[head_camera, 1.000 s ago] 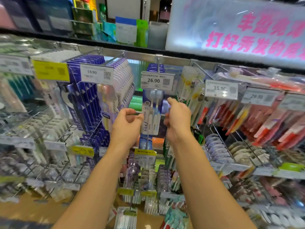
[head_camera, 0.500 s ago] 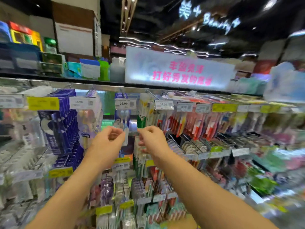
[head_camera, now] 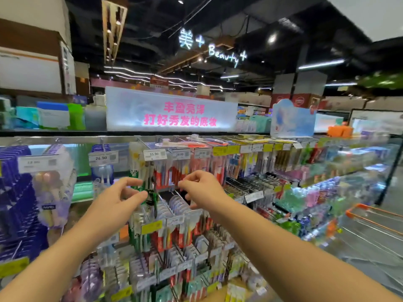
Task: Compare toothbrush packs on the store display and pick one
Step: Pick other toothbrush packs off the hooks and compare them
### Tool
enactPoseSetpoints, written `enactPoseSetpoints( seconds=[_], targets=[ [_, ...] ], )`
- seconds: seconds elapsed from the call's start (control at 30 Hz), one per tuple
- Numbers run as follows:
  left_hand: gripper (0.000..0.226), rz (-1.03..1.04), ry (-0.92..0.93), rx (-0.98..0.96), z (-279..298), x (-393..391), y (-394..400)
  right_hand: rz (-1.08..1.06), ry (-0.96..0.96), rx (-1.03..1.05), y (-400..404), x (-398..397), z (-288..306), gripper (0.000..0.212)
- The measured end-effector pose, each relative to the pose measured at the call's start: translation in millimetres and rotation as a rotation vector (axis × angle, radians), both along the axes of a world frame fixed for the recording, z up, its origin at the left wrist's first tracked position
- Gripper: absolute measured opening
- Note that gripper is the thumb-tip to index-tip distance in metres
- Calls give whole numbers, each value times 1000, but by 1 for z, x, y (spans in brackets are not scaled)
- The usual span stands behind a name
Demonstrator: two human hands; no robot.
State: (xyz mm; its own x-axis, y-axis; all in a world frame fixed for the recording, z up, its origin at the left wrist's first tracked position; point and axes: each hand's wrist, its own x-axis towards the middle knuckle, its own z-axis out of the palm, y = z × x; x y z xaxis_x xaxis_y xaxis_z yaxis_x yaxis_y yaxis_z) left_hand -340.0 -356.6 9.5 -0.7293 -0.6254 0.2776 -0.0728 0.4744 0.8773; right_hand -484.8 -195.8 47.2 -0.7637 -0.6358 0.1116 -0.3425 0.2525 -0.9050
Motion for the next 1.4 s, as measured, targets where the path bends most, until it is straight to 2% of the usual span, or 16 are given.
enactPoseSetpoints(
  seconds=[0.13, 0.37, 0.63, 0.77, 0.93, 1.03, 1.27, 1.4],
  targets=[
    [17, -52, -2, 27, 7, -44, 25, -41, 53, 32, 38, -37, 7, 19],
    [21, -87, -51, 29, 8, -135, 85, 18, 156, 108, 102, -114, 19, 14],
    [14, -2, -160, -134, 30, -220, 132, 128, 271, 79, 134, -217, 50, 12],
    [23, 58, -219, -263, 50, -242, 137, 181, 295, 61, 133, -254, 60, 12],
    [31, 139, -293, -374, 72, -261, 118, 244, 332, 66, 112, -288, 61, 11],
    [35, 179, -338, -439, 83, -273, 100, 269, 349, 66, 92, -307, 63, 20],
    [40, 257, -456, -611, 97, -306, 20, 286, 426, 92, 26, -359, 57, 22],
    [59, 199, -554, -685, 98, -326, -30, 274, 462, 126, -23, -392, 56, 30]
  ],
)
